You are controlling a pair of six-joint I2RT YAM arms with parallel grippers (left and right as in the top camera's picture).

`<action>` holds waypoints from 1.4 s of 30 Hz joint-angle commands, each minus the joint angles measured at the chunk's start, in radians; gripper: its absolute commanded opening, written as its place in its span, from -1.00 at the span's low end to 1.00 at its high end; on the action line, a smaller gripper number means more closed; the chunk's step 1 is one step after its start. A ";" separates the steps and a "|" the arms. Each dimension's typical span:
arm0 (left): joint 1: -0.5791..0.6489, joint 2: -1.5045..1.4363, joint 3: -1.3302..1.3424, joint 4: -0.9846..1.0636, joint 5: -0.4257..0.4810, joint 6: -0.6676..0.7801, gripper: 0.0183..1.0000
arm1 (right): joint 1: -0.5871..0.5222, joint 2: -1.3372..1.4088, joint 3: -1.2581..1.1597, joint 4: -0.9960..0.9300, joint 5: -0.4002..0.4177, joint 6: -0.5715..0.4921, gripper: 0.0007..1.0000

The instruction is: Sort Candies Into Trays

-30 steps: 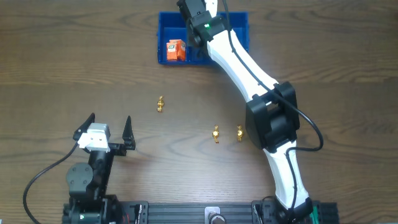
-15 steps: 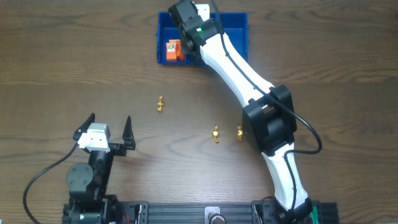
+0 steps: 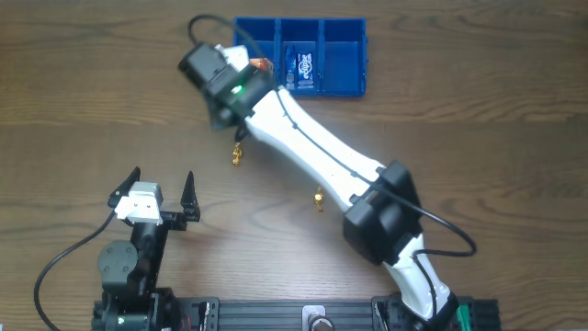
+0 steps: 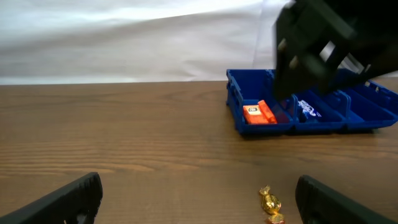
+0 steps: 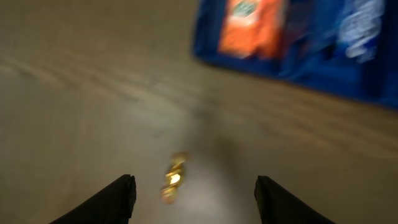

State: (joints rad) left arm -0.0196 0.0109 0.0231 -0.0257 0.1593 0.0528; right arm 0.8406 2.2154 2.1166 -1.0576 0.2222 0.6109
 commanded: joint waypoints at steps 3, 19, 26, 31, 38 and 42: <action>0.006 -0.007 -0.018 -0.035 0.025 0.008 1.00 | 0.054 0.155 -0.002 -0.001 -0.062 0.127 0.24; 0.006 -0.007 -0.018 -0.035 0.025 0.008 0.99 | 0.049 0.238 -0.003 -0.011 -0.074 0.204 0.11; 0.006 -0.007 -0.018 -0.035 0.025 0.008 1.00 | 0.032 0.259 -0.003 -0.019 -0.076 0.226 0.05; 0.006 -0.007 -0.018 -0.035 0.025 0.008 1.00 | 0.028 0.270 -0.003 -0.026 -0.076 0.226 -0.06; 0.006 -0.007 -0.018 -0.035 0.025 0.008 1.00 | 0.028 0.298 -0.003 -0.018 -0.086 0.226 -0.07; 0.006 -0.007 -0.018 -0.035 0.025 0.008 1.00 | 0.028 0.301 -0.003 -0.011 -0.086 0.227 -0.38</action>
State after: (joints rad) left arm -0.0193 0.0109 0.0231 -0.0257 0.1593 0.0528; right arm 0.8734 2.4767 2.1132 -1.0698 0.1303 0.8299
